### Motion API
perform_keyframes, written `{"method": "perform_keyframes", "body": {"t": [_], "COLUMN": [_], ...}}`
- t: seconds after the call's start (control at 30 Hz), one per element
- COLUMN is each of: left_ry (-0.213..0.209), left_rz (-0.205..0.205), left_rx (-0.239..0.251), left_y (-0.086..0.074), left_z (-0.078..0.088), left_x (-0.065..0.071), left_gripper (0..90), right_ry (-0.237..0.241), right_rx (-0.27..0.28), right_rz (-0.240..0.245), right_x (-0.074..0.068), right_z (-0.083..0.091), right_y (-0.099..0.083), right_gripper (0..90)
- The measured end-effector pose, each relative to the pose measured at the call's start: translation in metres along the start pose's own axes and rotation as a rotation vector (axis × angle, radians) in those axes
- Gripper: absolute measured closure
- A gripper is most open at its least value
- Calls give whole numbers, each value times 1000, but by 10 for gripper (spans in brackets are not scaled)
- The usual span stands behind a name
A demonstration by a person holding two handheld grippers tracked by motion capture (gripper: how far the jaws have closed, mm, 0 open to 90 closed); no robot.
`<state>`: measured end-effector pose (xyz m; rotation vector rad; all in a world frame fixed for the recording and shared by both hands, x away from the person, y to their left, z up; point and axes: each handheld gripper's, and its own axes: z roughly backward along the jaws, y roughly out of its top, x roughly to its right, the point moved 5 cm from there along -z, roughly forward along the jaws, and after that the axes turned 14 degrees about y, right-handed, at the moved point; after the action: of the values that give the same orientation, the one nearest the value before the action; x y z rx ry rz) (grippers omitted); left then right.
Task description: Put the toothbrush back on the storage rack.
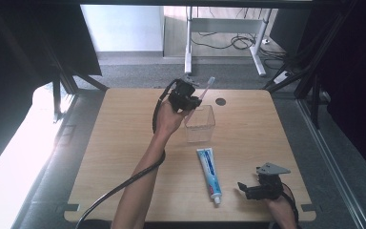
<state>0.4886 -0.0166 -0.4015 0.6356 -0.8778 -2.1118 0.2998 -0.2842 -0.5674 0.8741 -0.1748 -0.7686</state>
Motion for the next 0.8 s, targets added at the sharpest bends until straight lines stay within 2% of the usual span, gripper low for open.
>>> {"method": "perform_keyframes", "body": {"t": [0.5,0.8], "left_ry": [21,16], "left_rz": [-7,-14], "left_rx": [11,8], "left_y": [-3,-9], "left_z": [-24,-34], "left_x": [9,15], "left_gripper": [788,788], "right_ry": [4,6], "right_rx": [-4,1], "right_rz": [3,0], "right_x": [0,0], "right_z": [-1,0], "right_y": [-1,0], "right_gripper": [8,8]}}
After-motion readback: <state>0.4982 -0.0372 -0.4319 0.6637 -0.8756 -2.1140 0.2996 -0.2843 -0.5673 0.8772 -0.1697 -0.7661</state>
